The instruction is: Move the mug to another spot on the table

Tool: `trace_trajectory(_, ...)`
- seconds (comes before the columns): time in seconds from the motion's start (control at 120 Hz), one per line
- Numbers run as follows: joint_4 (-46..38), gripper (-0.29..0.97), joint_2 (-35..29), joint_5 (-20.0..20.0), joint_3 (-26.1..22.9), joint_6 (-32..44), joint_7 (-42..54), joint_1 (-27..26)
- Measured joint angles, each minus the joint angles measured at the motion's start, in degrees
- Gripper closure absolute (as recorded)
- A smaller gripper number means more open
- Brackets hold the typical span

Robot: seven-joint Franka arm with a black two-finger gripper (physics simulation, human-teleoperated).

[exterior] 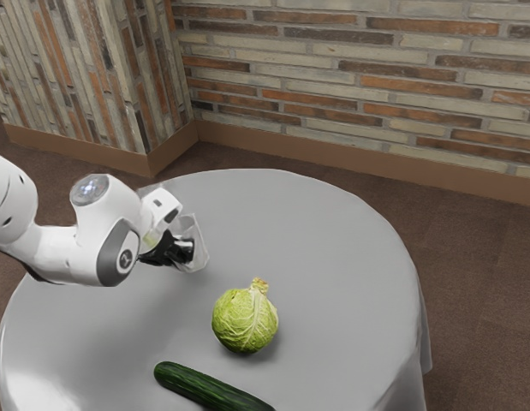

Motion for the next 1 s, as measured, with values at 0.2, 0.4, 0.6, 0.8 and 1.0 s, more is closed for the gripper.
trace_trajectory(0.2, -1.05, 0.79, 4.46, -1.79, -0.24, 10.63, 1.16, -2.72)
trace_trajectory(0.4, 1.43, 0.79, 9.31, -2.44, -0.57, 14.72, 2.32, -3.72)
trace_trajectory(0.6, 1.45, 0.79, 10.26, -3.56, -0.64, 15.80, 3.02, -4.78)
trace_trajectory(0.8, 1.35, 0.79, 10.46, -4.26, -0.65, 15.52, 3.47, -4.87)
trace_trajectory(1.0, 1.51, 0.54, 10.38, -5.39, -0.71, 14.32, 3.27, -4.83)
